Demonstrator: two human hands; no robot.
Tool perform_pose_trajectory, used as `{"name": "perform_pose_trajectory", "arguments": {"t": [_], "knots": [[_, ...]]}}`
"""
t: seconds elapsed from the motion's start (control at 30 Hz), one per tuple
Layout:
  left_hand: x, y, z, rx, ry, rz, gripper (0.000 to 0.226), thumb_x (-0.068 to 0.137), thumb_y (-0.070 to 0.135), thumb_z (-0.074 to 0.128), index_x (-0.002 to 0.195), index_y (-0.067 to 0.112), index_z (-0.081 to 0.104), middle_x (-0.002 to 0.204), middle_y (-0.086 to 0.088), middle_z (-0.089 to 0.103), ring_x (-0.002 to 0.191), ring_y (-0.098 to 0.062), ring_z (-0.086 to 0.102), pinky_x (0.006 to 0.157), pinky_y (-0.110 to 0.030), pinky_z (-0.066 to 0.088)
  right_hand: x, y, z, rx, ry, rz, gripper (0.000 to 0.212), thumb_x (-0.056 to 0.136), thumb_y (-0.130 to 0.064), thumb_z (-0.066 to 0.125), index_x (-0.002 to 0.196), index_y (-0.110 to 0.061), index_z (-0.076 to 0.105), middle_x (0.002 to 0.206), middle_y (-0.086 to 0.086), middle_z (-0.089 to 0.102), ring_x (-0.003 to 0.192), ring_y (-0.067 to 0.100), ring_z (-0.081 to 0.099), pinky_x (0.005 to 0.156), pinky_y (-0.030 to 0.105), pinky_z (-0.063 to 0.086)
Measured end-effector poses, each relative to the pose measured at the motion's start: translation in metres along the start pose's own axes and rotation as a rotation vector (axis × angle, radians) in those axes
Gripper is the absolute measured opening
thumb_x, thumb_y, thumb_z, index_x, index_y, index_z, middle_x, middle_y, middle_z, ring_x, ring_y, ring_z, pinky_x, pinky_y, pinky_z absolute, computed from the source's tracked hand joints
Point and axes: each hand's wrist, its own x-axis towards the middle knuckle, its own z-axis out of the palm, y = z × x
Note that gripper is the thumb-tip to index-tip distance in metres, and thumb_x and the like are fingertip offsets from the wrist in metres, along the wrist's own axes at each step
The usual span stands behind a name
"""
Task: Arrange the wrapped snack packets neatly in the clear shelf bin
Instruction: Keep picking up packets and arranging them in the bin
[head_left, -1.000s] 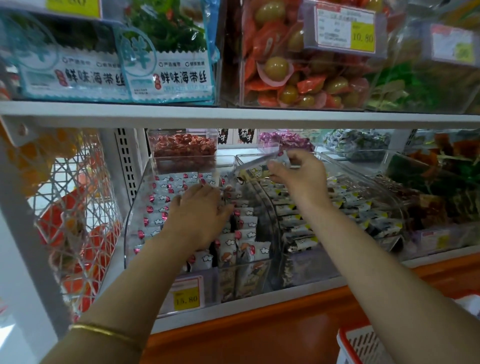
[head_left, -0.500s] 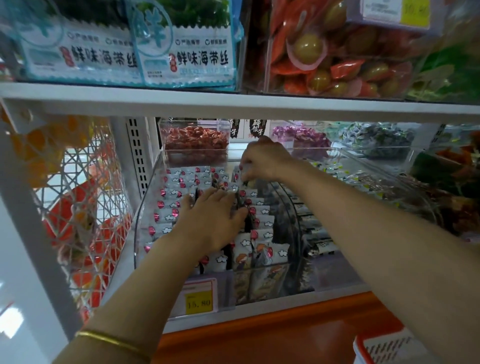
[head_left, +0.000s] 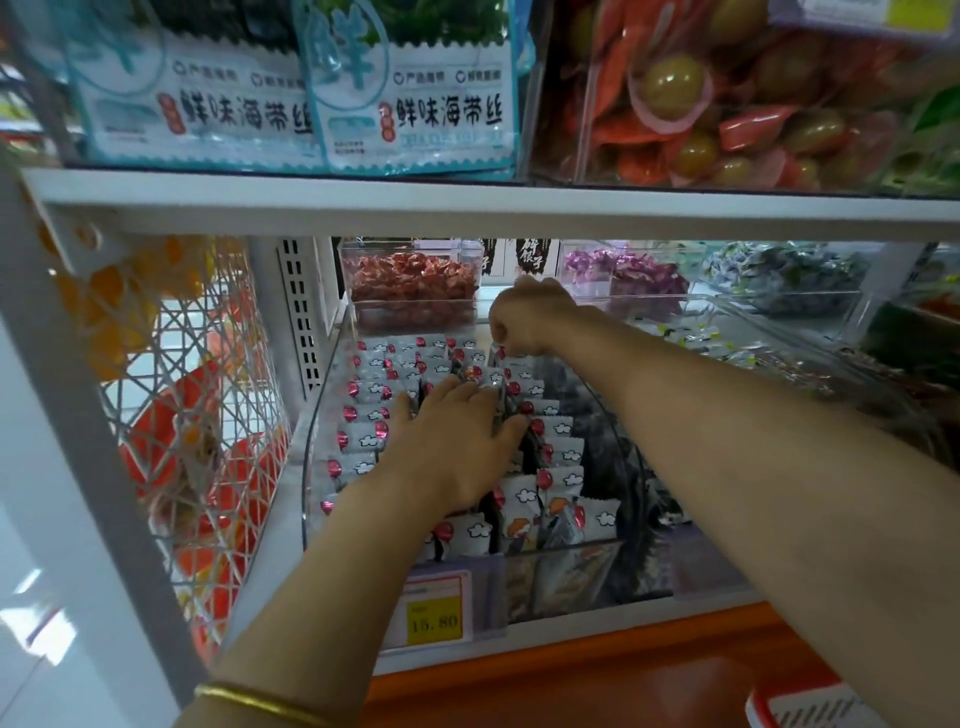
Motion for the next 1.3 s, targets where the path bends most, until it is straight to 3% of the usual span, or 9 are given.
{"name": "perform_pose_trajectory", "arguments": {"t": [0.1, 0.2, 0.33, 0.43, 0.63, 0.73, 0.87, 1.17, 1.3], "knots": [[-0.001, 0.000, -0.001, -0.009, 0.007, 0.006, 0.056, 0.096, 0.051, 0.024, 0.144, 0.023, 0.030, 0.155, 0.001, 0.021, 0.144, -0.016, 0.007, 0.113, -0.051, -0.004, -0.003, -0.003, 0.004, -0.071, -0.005, -0.019, 0.009, 0.082, -0.010, 0.067, 0.090, -0.010, 0.062, 0.107, 0.013, 0.060, 0.110, 0.031, 0.050, 0.091, 0.038, 0.039], [-0.002, 0.001, -0.004, -0.008, 0.016, 0.011, 0.052, 0.096, 0.048, 0.027, 0.136, 0.019, 0.042, 0.148, -0.002, 0.035, 0.140, -0.019, 0.019, 0.114, -0.054, 0.005, -0.009, 0.001, -0.002, 0.004, -0.031, -0.026, 0.026, 0.081, -0.017, 0.071, 0.068, -0.013, 0.048, 0.077, 0.002, 0.051, 0.090, 0.023, 0.050, 0.069, 0.028, 0.037], [-0.008, 0.005, -0.008, -0.033, 0.078, 0.018, 0.041, 0.096, 0.041, 0.033, 0.118, 0.012, 0.052, 0.131, -0.006, 0.048, 0.128, -0.024, 0.036, 0.109, -0.052, 0.019, -0.020, 0.008, -0.017, 0.215, 0.095, 0.029, 0.013, 0.084, -0.011, 0.065, 0.092, -0.005, 0.059, 0.093, 0.010, 0.058, 0.085, 0.023, 0.053, 0.067, 0.027, 0.037], [-0.012, 0.008, -0.014, -0.108, 0.218, 0.053, 0.035, 0.097, 0.028, 0.040, 0.121, 0.006, 0.053, 0.125, -0.010, 0.053, 0.118, -0.026, 0.044, 0.104, -0.043, 0.032, -0.042, 0.013, -0.031, 0.343, 0.268, 0.121, 0.013, 0.083, -0.016, 0.063, 0.086, -0.012, 0.051, 0.089, 0.008, 0.052, 0.082, 0.023, 0.049, 0.066, 0.028, 0.034], [-0.029, 0.015, -0.032, -0.464, 0.395, -0.011, 0.031, 0.097, 0.023, 0.045, 0.125, 0.009, 0.047, 0.090, -0.002, 0.050, 0.080, -0.019, 0.051, 0.061, -0.025, 0.040, -0.124, 0.017, -0.040, 0.891, 0.600, 0.286, 0.036, 0.086, -0.011, 0.063, 0.063, -0.016, 0.037, 0.066, 0.007, 0.045, 0.070, 0.029, 0.058, 0.063, 0.039, 0.045], [-0.044, 0.021, -0.035, -0.781, 0.307, -0.050, 0.034, 0.096, 0.029, 0.047, 0.125, 0.011, 0.048, 0.101, 0.007, 0.058, 0.084, -0.013, 0.062, 0.065, -0.026, 0.050, -0.170, 0.010, -0.037, 1.423, 0.535, 0.362, 0.025, 0.085, -0.005, 0.064, 0.072, -0.009, 0.044, 0.081, 0.015, 0.053, 0.076, 0.030, 0.067, 0.061, 0.033, 0.058], [-0.062, 0.027, -0.035, -1.185, 0.189, -0.077, 0.017, 0.094, 0.018, 0.051, 0.090, 0.008, 0.064, 0.075, -0.004, 0.069, 0.069, -0.012, 0.067, 0.065, -0.022, 0.057, -0.210, -0.002, -0.023, 1.859, 0.411, 0.393, 0.015, 0.084, -0.002, 0.063, 0.073, -0.001, 0.053, 0.085, 0.012, 0.064, 0.065, 0.015, 0.069, 0.057, 0.024, 0.056], [-0.075, 0.031, -0.040, -1.717, 0.051, -0.160, 0.046, 0.092, 0.018, 0.052, 0.048, 0.017, 0.068, 0.061, -0.002, 0.065, 0.061, -0.010, 0.064, 0.058, -0.017, 0.054, -0.234, -0.002, -0.010, 2.210, 0.344, 0.391, 0.009, 0.066, -0.016, 0.067, 0.069, -0.010, 0.073, 0.061, 0.002, 0.065, 0.053, 0.009, 0.062, 0.046, 0.018, 0.050], [-0.076, 0.031, -0.039, -1.666, 0.170, -0.214, 0.028, 0.090, 0.014, 0.056, 0.062, 0.010, 0.061, 0.056, -0.001, 0.057, 0.051, -0.007, 0.057, 0.049, -0.016, 0.051, -0.232, -0.002, -0.006, 2.345, 0.302, 0.397, 0.016, 0.069, -0.013, 0.065, 0.081, -0.004, 0.067, 0.061, 0.003, 0.064, 0.052, 0.009, 0.062, 0.045, 0.017, 0.050]]}}
